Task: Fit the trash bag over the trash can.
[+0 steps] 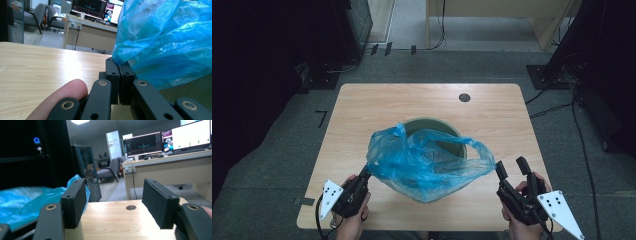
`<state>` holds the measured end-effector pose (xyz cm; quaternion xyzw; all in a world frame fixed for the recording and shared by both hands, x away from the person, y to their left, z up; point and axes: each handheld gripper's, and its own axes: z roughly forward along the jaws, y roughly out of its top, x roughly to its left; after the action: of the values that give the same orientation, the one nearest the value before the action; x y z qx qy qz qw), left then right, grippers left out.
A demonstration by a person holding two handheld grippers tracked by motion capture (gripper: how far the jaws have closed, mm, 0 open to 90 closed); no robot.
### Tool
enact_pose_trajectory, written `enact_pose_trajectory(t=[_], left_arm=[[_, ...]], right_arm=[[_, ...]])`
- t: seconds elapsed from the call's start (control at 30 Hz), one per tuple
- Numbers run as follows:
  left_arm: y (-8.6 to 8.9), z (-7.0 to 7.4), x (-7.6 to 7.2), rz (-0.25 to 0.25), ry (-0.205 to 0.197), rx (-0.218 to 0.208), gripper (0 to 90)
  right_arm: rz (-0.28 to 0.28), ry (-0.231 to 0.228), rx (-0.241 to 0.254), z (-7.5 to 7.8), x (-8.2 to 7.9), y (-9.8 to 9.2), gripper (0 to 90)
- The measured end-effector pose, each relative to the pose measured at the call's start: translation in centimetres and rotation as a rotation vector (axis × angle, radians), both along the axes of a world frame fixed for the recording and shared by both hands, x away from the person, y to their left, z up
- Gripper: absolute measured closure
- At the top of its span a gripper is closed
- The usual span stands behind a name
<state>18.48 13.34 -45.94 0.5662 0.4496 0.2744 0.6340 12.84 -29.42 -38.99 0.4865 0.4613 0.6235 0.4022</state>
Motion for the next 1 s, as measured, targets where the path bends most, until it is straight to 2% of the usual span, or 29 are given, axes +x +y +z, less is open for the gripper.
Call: enact_pose_trajectory(t=[0.1,0.2,0.23,0.27,0.37,0.4,0.43,0.47,0.57,0.6,0.63,0.67,0.7,0.73,0.77,0.8,0.9,1.0], left_arm=[[0.1,0.0,0.0,0.004,-0.001,0.001,88.3],[0.1,0.0,0.0,0.009,-0.002,0.005,88.3],[0.1,0.0,0.0,0.009,-0.002,0.003,88.3],[0.1,0.0,0.0,0.009,-0.002,0.003,88.3],[-0.1,-0.1,0.0,0.006,-0.001,0.0,88.3],[-0.1,-0.1,0.0,0.004,-0.001,0.002,88.3],[-0.2,-0.1,-0.1,0.002,-0.001,0.003,88.3],[-0.2,0.0,-0.1,0.001,-0.001,0.003,88.3],[-0.2,-0.1,0.0,0.0,-0.002,0.0,88.2],[-0.1,-0.1,0.0,0.002,-0.002,-0.001,88.2],[-0.1,-0.1,0.0,0.001,-0.003,0.0,88.2],[-0.2,0.0,0.0,0.001,-0.004,0.001,88.2],[-0.2,0.0,-0.1,-0.001,-0.006,0.003,88.0],[-0.2,0.0,-0.1,-0.002,-0.009,0.008,88.0],[-0.2,0.0,-0.1,-0.005,-0.01,0.011,86.8],[-0.2,0.0,-0.1,-0.01,-0.012,0.008,86.8],[-0.1,0.1,-0.2,-0.025,-0.015,-0.002,79.3],[0.6,0.2,-0.2,-0.027,-0.016,-0.015,68.6]], right_arm=[[-0.016,-0.019,0.018,0.7,-0.3,0.1,33.3],[-0.007,-0.04,0.038,1.4,-0.7,0.2,33.0],[0.01,-0.044,0.038,1.6,-0.9,0.5,30.0],[0.031,-0.034,0.038,1.6,-0.8,0.8,30.0],[0.083,0.012,0.023,0.8,-0.3,1.8,19.3],[0.083,0.012,0.023,0.8,-0.3,1.8,19.3],[0.104,0.032,0.026,0.4,-0.1,2.1,17.4],[0.151,0.071,0.037,-0.3,0.3,2.8,15.6],[0.161,0.094,0.045,-0.9,0.4,3.4,20.3],[0.192,0.107,0.059,-1.2,0.6,3.7,24.7],[0.237,0.118,0.07,-1.5,0.7,4.2,41.7],[0.237,0.118,0.07,-1.5,0.7,4.2,41.7],[0.256,0.112,0.067,-1.6,0.7,4.7,58.7],[0.256,0.112,0.067,-1.6,0.7,4.7,58.7],[0.255,0.104,0.055,-1.6,0.7,5.0,73.1],[0.255,0.104,0.055,-1.6,0.7,5.0,73.1],[0.216,0.099,0.017,-1.6,0.6,5.4,86.5],[0.187,0.083,-0.01,-1.6,0.6,5.4,90.0]])
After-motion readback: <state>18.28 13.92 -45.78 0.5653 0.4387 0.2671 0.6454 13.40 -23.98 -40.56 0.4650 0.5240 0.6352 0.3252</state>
